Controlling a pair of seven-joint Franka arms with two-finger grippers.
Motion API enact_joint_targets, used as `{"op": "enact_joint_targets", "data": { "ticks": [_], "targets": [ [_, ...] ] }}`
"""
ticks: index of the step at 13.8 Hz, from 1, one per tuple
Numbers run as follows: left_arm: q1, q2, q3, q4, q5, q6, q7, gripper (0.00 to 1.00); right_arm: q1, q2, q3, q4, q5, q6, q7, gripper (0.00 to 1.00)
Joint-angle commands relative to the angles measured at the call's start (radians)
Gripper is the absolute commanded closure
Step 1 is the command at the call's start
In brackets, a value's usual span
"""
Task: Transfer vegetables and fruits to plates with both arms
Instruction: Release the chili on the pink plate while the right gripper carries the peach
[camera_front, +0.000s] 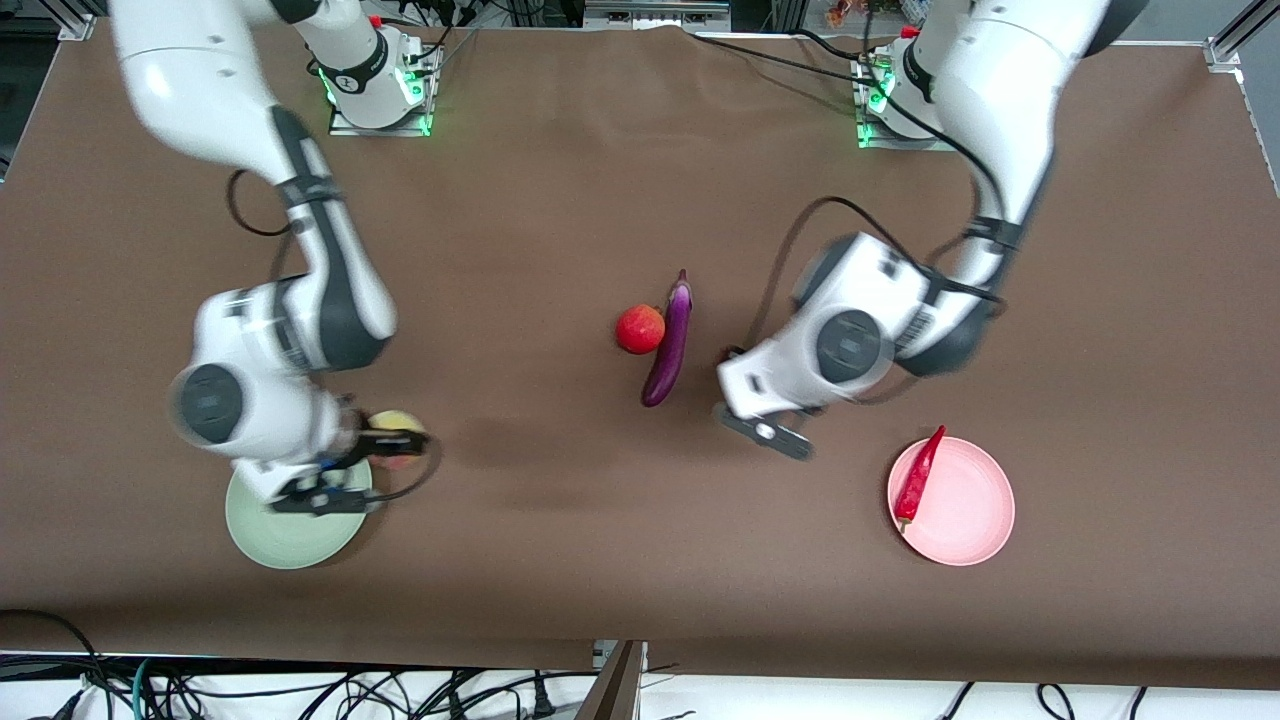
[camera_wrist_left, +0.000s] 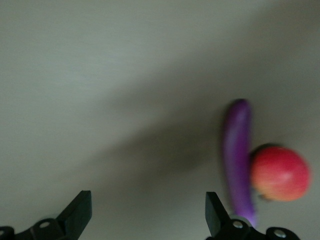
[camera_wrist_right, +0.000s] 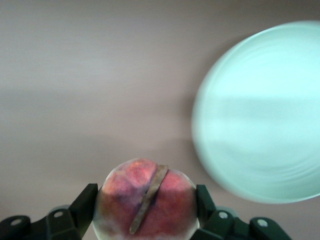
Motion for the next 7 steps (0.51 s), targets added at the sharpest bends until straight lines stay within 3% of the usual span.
{"op": "enact_joint_targets", "data": {
  "ticks": [1,4,7],
  "targets": [
    [-0.116,0.038,0.017,-0.018,-0.002,0.108,-0.127,0.0,-0.099,0.029,0.018,0.005,-0.007,0.018,-0.218,0.87],
    [-0.147,0.088,0.024,-0.019,0.001,0.232,-0.149,0.0,-0.171,0.082,0.016,0.001,-0.01,0.138,-0.371,0.87],
    [-0.152,0.15,0.025,-0.021,0.03,0.35,-0.15,0.01,-0.188,0.109,0.016,-0.008,-0.01,0.215,-0.396,0.87]
  ]
}}
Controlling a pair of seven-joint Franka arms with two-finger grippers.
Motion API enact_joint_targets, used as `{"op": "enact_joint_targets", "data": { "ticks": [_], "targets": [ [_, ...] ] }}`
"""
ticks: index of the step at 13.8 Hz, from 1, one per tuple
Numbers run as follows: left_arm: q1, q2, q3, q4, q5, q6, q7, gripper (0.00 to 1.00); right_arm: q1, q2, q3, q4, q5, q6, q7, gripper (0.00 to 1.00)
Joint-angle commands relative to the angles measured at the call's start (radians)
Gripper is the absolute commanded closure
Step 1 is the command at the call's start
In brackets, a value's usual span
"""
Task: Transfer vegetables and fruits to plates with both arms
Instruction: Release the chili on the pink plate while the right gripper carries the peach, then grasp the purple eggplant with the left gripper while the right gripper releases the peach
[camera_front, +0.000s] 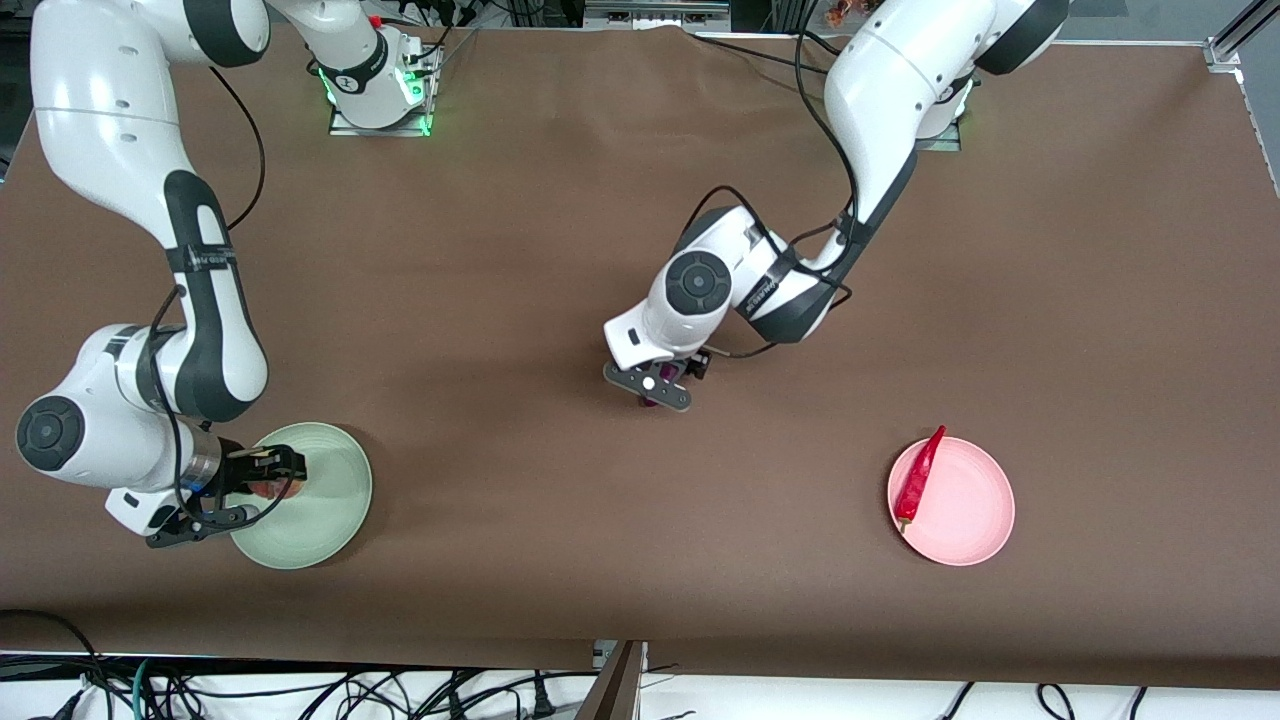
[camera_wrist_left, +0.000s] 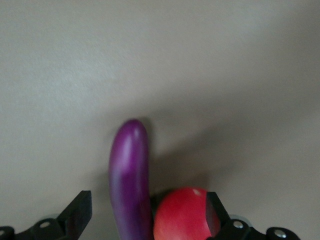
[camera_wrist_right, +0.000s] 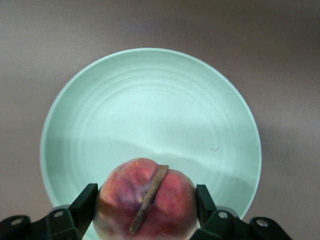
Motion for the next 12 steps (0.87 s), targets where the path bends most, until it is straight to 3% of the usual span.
{"op": "enact_joint_targets", "data": {
  "ticks": [1,2,3,4,5,6,12],
  "targets": [
    [-0.007,0.039,0.004,0.004,0.027,0.072,0.003,0.01,-0.012,0.008,0.016,-0.005,-0.01,0.047,-0.04,0.87],
    [-0.007,0.043,0.014,0.003,0.047,0.072,0.003,0.02,-0.017,0.017,0.016,-0.01,-0.01,0.07,-0.063,0.86],
    [-0.009,0.044,0.018,-0.003,0.071,0.072,0.006,0.12,-0.025,0.025,0.016,-0.01,-0.008,0.098,-0.094,0.86],
    [-0.009,0.043,0.018,-0.015,0.09,0.072,0.006,0.33,-0.034,0.029,0.016,-0.01,-0.005,0.116,-0.106,0.74],
    [-0.007,0.044,0.019,-0.019,0.093,0.071,0.007,0.54,-0.036,0.034,0.016,-0.01,0.007,0.124,-0.099,0.26],
    [-0.006,0.044,0.024,-0.02,0.093,0.071,0.012,0.7,-0.04,0.034,0.018,-0.009,0.025,0.124,-0.094,0.0],
    [0.011,0.027,0.039,-0.023,0.115,0.052,0.012,0.92,0.013,-0.02,0.03,0.047,0.064,-0.004,-0.043,0.0]
  ]
}}
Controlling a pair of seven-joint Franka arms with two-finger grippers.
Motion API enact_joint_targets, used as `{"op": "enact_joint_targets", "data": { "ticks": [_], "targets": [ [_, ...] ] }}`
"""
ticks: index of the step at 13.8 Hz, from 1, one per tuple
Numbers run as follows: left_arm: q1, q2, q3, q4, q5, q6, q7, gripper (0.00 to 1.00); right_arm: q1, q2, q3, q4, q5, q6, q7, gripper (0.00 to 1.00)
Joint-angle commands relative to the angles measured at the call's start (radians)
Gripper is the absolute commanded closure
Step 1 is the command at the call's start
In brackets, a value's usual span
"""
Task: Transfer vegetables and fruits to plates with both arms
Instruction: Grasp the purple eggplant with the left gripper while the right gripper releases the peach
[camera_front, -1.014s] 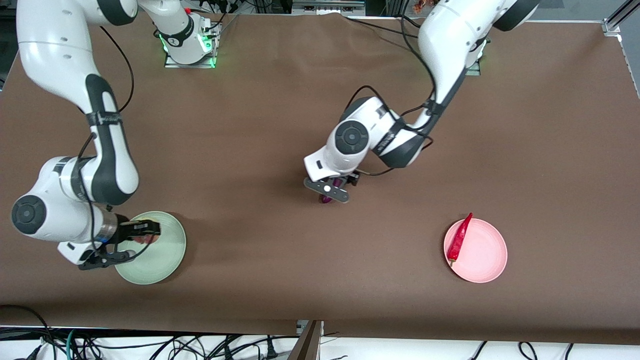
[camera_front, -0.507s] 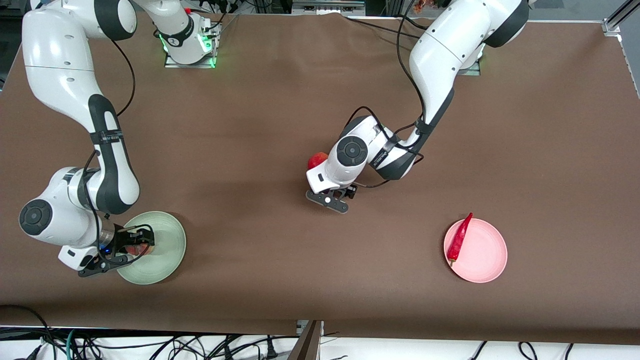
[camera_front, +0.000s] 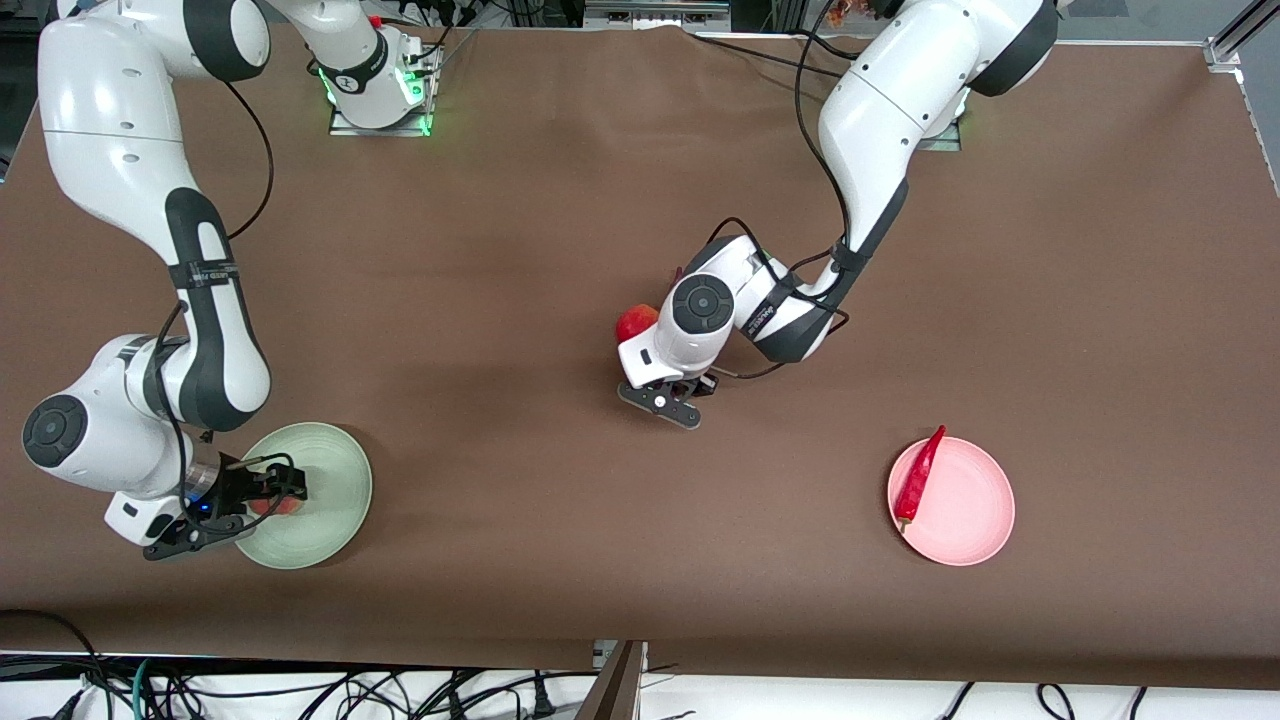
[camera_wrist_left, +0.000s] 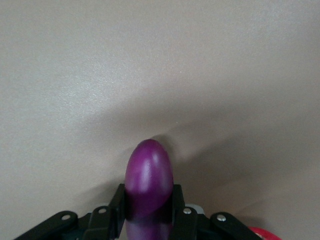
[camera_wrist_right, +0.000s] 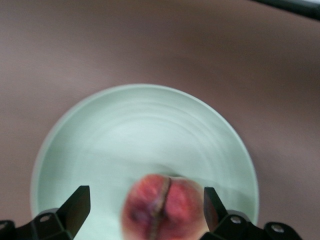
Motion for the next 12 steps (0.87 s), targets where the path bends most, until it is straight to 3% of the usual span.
{"op": "enact_joint_targets", "data": {
  "ticks": [1,5,7,9,12],
  "targets": [
    [0.027,-0.046,0.019,-0.001,0.023,-0.036,0.011,0.93,0.037,-0.05,0.016,0.026,0.029,-0.123,0.099,0.0],
    [0.109,-0.086,0.019,0.126,0.026,-0.235,0.139,0.93,0.092,-0.093,0.11,0.02,0.035,-0.22,0.442,0.0],
    [0.15,-0.083,0.03,0.199,0.025,-0.324,0.291,0.93,0.098,-0.098,0.208,0.021,0.034,-0.267,0.643,0.0],
    [0.179,-0.085,0.099,0.217,0.022,-0.327,0.478,0.92,0.151,-0.095,0.265,0.02,0.021,-0.256,0.844,0.0],
    [0.179,-0.076,0.224,0.249,0.023,-0.317,0.705,0.91,0.303,-0.084,0.257,0.015,-0.014,-0.193,0.998,0.0]
  ]
}}
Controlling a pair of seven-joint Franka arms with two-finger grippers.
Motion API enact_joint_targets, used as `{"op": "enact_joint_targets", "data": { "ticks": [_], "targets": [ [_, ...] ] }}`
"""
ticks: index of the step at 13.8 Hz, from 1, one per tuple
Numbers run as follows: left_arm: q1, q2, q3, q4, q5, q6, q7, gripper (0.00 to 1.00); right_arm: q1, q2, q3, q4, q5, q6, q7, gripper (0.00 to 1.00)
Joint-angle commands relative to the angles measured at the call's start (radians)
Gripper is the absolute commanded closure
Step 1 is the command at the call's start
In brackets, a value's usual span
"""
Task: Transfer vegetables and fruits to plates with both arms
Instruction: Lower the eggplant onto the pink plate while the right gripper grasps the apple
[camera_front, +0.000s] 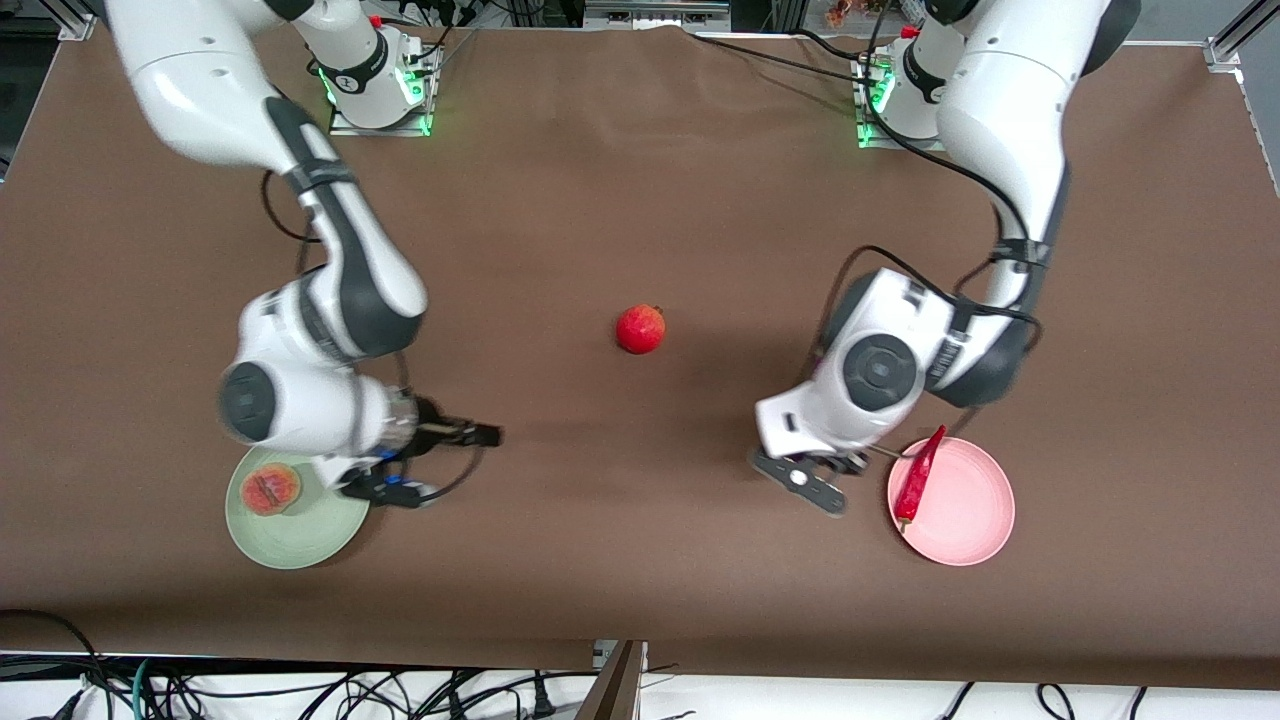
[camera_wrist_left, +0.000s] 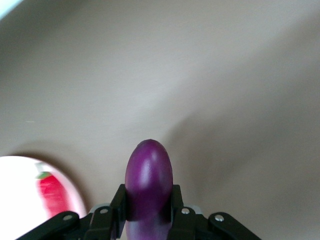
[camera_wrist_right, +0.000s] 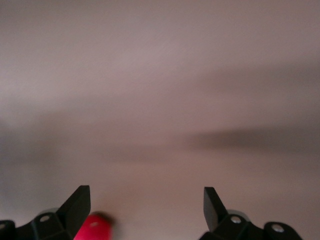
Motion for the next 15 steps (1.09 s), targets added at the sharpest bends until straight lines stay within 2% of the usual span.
{"op": "enact_joint_targets", "data": {
  "ticks": [1,3,5,9,10,12,13,14,15],
  "targets": [
    [-0.008,0.024,0.108,0.044,0.026,0.003,0.172,0.91,0.117,0.0,-0.008,-0.032,-0.06,0.047,0.119,0.0],
    [0.005,0.032,0.144,0.027,0.052,0.046,0.27,0.91,0.177,0.008,-0.008,-0.048,-0.08,0.073,0.169,0.0],
    [0.063,0.047,0.146,0.027,0.056,0.06,0.344,0.91,0.228,0.023,-0.01,-0.049,-0.082,0.099,0.223,0.0],
    [0.107,0.12,0.144,-0.011,0.053,0.247,0.369,0.88,0.294,0.059,-0.01,-0.06,-0.083,0.117,0.242,0.0],
    [0.11,0.14,0.144,-0.011,0.053,0.264,0.369,0.8,0.294,0.057,-0.01,-0.065,-0.085,0.117,0.242,0.0],
    [0.116,0.153,0.144,-0.011,0.054,0.279,0.369,0.74,0.315,0.057,-0.011,-0.084,-0.085,0.117,0.242,0.0],
    [0.116,0.157,0.144,-0.011,0.053,0.281,0.367,0.48,0.323,0.057,-0.014,-0.092,-0.086,0.117,0.242,0.0],
    [0.116,0.156,0.144,-0.011,0.049,0.279,0.367,0.1,0.331,0.057,-0.024,-0.095,-0.096,0.117,0.242,0.0],
    [0.117,0.154,0.144,-0.009,0.048,0.279,0.367,0.0,0.334,0.057,-0.024,-0.101,-0.102,0.117,0.242,0.0]
  ]
}}
